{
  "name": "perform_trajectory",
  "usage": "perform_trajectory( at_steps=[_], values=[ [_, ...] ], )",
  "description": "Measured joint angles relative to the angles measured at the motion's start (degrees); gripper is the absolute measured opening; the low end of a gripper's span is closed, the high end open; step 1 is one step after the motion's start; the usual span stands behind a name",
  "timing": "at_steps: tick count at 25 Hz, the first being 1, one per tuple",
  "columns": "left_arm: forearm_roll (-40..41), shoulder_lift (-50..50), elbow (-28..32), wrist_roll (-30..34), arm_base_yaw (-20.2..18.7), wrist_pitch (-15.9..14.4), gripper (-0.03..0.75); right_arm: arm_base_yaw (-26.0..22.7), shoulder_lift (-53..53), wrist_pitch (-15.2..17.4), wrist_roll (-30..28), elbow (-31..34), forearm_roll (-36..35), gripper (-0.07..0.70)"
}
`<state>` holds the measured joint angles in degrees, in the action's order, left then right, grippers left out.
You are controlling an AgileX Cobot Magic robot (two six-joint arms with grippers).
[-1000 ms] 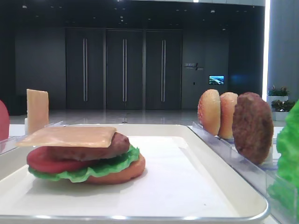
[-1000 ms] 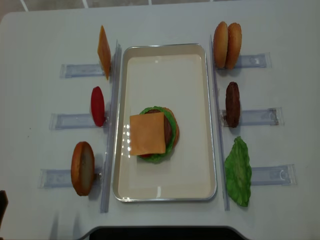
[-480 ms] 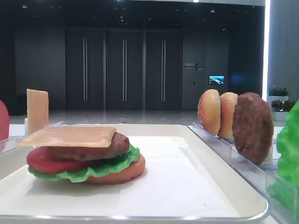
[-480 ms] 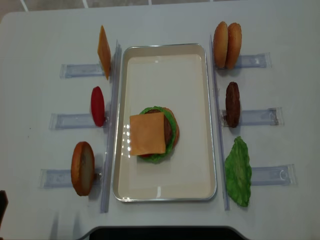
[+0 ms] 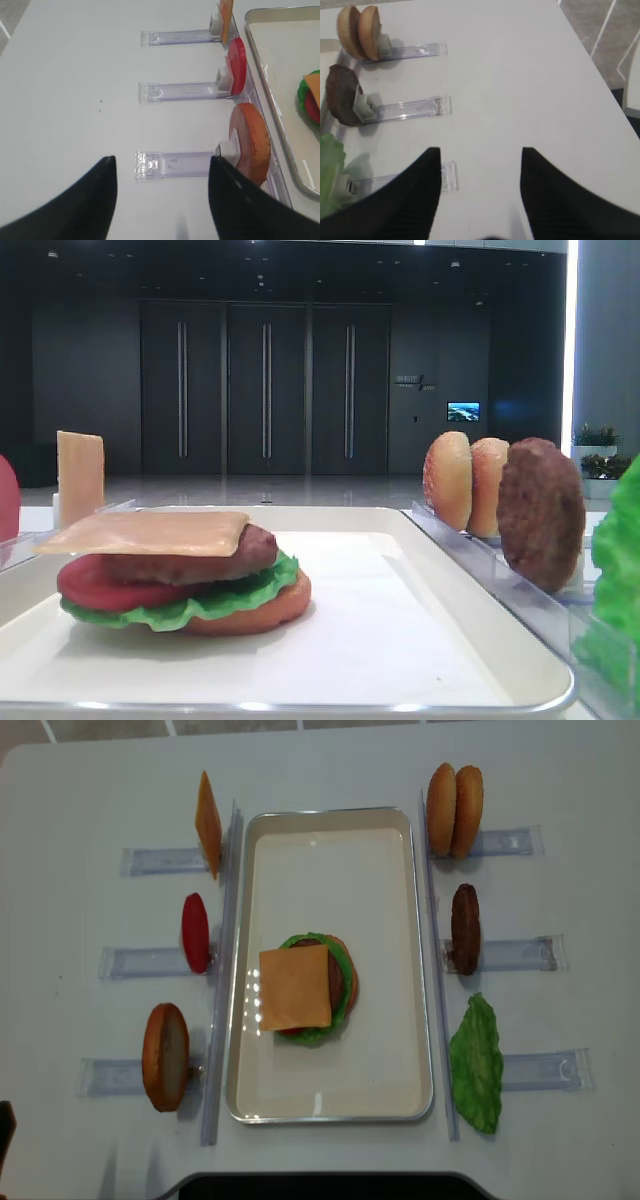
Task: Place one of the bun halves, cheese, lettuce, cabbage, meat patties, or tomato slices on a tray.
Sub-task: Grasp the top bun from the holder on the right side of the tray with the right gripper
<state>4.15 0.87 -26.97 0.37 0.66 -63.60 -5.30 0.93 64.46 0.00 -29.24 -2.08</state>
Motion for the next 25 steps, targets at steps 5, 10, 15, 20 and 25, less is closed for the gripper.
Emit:
perform_trajectory(
  at_steps=[5,10,15,20,25],
  values=[
    [0.00,0.00,0.00,0.00,0.00,0.00,0.444,0.00,23.92,-8.74,3.72,-3.98,3.84,0.348],
    [0.00,0.00,0.00,0.00,0.00,0.00,0.444,0.00,56.85,-10.13,0.88,-16.77,2.08,0.348],
    [0.00,0.00,0.00,0.00,0.00,0.00,0.444,0.00,76.81,-8.30,-0.75,-29.96,2.08,0.348],
    [0.00,0.00,0.00,0.00,0.00,0.00,0.444,0.00,89.89,-4.40,-2.24,-43.76,2.08,0.348],
    [0.00,0.00,0.00,0.00,0.00,0.00,0.444,0.00,99.95,-0.54,-3.25,-56.63,0.46,0.348]
  ],
)
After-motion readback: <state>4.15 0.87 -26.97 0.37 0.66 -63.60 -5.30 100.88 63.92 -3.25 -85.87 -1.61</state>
